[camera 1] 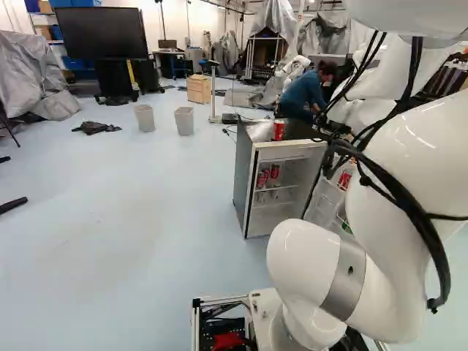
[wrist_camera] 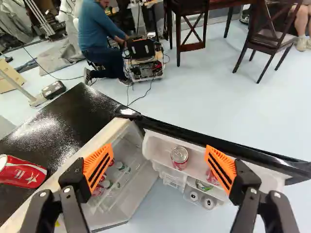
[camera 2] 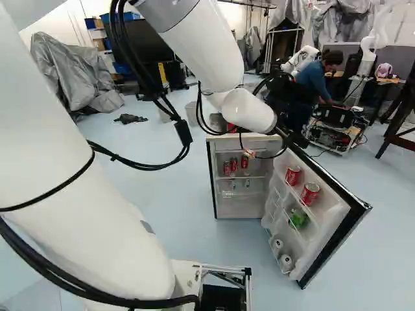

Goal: Grab a drink from the fridge

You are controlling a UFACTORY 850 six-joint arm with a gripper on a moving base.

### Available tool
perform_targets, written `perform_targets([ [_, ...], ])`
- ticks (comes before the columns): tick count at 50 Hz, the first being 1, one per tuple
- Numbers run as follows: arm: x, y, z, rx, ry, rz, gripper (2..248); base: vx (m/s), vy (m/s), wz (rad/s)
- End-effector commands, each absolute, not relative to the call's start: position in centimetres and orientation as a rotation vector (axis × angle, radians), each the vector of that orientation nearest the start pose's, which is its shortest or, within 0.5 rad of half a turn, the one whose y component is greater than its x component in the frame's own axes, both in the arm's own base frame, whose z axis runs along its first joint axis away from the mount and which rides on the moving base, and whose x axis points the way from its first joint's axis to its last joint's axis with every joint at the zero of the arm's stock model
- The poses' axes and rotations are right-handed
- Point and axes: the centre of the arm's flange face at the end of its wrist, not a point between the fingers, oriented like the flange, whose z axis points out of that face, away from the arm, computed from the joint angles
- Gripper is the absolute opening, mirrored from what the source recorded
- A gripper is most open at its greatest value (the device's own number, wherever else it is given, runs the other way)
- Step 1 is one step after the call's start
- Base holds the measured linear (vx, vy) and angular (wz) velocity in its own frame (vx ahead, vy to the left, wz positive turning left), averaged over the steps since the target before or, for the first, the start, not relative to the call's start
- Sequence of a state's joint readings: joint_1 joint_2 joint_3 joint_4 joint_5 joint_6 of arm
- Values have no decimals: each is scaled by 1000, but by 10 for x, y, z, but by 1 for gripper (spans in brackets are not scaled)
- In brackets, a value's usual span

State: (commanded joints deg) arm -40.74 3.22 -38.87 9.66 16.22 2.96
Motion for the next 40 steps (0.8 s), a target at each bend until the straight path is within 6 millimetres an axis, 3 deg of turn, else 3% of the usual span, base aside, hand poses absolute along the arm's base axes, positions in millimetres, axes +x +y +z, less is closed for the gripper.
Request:
perform_targets([
  [18,325,-320,502,-2675,1492,-1516,247,0,0,0],
  [40,315,-352,496,-2661,1624,-1329,247,0,0,0],
])
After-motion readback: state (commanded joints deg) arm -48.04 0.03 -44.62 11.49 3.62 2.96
